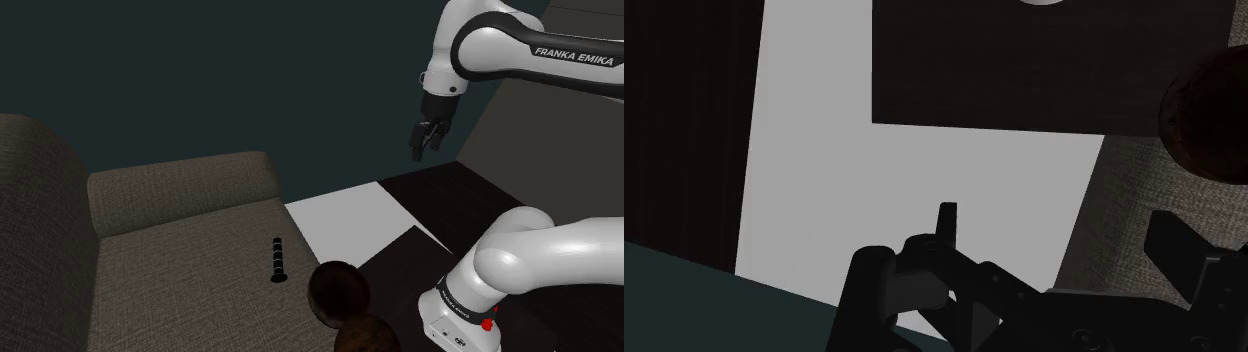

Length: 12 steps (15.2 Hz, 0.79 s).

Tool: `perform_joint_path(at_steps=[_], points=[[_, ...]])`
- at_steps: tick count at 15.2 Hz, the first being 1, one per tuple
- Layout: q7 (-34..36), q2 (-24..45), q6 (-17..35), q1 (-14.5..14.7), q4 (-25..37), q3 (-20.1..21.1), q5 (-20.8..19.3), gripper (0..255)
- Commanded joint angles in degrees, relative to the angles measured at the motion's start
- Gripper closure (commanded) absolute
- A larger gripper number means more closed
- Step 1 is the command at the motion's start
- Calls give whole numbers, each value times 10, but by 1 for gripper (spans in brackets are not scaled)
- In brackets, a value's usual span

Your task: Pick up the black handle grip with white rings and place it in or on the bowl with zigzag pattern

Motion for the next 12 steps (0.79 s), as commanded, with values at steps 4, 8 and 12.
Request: perform_joint_path(at_steps=[4,8,12], points=[[49,-8,43,6,-46,26,31,0],[113,-4,108,17,-99,63,73,0],[175,18,182,30,-138,104,116,0]])
